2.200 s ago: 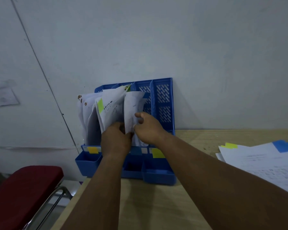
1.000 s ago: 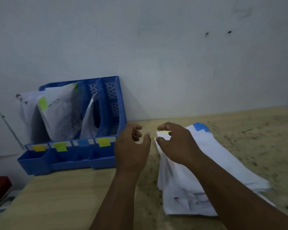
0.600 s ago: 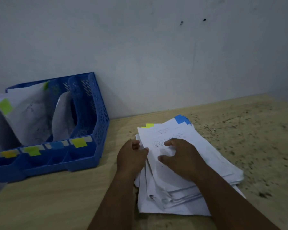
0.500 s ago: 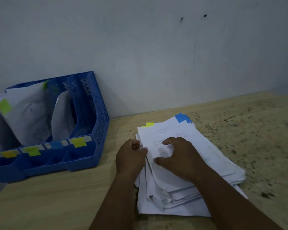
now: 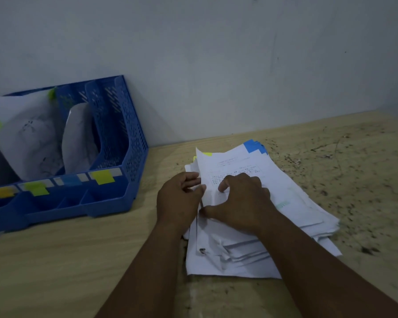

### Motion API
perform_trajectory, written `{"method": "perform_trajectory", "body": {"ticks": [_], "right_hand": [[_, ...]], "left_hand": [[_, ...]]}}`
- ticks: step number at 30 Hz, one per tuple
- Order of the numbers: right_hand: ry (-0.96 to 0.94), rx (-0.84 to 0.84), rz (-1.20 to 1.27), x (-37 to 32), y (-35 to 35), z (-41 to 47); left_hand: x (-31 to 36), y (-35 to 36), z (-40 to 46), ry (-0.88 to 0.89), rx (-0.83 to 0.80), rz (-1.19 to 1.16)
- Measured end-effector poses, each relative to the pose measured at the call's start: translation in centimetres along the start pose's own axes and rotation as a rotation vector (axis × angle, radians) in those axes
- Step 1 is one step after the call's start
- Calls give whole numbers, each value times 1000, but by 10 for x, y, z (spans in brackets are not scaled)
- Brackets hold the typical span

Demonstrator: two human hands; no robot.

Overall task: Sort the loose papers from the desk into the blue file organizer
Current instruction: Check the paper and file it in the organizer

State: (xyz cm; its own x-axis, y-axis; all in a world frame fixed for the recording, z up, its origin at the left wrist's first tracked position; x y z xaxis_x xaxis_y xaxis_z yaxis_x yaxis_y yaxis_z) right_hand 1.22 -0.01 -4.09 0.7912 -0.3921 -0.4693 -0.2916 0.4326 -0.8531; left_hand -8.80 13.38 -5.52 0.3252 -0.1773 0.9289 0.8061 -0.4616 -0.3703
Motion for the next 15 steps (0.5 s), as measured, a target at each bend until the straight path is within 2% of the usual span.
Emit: {"method": "perform_trajectory", "body": {"ticks": [5,11,15], "right_hand": [[-22,-17,-7,-7,2,-2],[-57,-7,-15,-13,5,0],[-47,-17,8,-10,10,2]], "left_hand": [[0,1,-1,-14,-25,-2],[-1,7,-1,-71,-21,209],[-1,9,-1,-89,-13,172]]}}
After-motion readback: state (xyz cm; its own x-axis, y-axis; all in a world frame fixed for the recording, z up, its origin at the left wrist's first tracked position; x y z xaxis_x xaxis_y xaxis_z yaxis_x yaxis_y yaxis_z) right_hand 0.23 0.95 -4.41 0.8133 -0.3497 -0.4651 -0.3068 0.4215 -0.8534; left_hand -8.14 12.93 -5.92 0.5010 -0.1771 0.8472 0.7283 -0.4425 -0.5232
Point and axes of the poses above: each hand's wrist, its own z-axis towards the middle knuckle, its own y-axis out of the palm, x = y × z, the point moved 4 cm from there along z, towards the middle knuckle, and after that the axes turned 15 degrees about -y, right-handed, at the moved point
